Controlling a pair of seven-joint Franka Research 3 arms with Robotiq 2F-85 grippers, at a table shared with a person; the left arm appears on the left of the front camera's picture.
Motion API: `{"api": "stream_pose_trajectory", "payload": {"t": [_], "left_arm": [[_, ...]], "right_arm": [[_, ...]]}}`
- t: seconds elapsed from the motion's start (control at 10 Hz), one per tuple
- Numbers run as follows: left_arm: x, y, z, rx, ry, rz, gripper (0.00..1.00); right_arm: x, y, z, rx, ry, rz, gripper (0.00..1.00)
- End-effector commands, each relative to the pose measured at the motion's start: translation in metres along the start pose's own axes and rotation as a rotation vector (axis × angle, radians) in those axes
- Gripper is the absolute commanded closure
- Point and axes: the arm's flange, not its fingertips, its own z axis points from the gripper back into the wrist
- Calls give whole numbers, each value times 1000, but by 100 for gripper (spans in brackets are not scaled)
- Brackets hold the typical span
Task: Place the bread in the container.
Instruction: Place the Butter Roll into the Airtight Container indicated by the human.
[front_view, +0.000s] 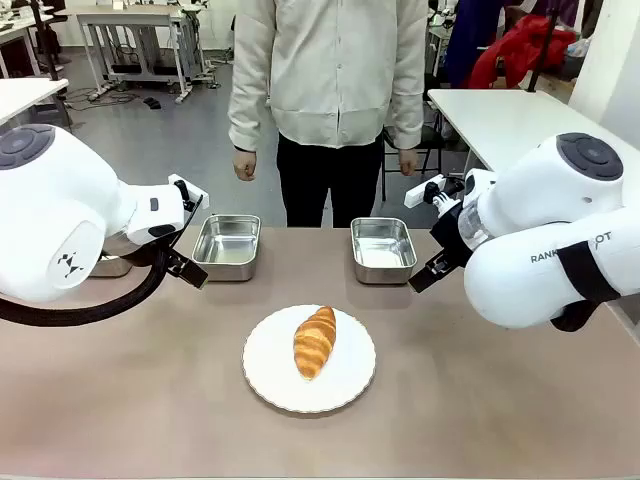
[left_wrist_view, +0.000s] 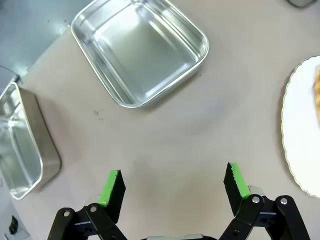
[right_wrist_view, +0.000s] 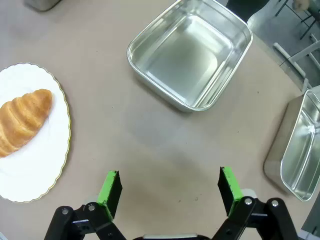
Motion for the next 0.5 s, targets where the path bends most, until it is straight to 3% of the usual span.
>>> {"api": "stream_pose_trajectory", "payload": {"t": [0.0, 0.4], "left_arm": [[0, 0, 0, 0, 0, 0, 0], [0, 0, 0, 0, 0, 0, 0]], "right_arm": [[0, 0, 0, 0, 0, 0, 0], [0, 0, 0, 0, 0, 0, 0]]}}
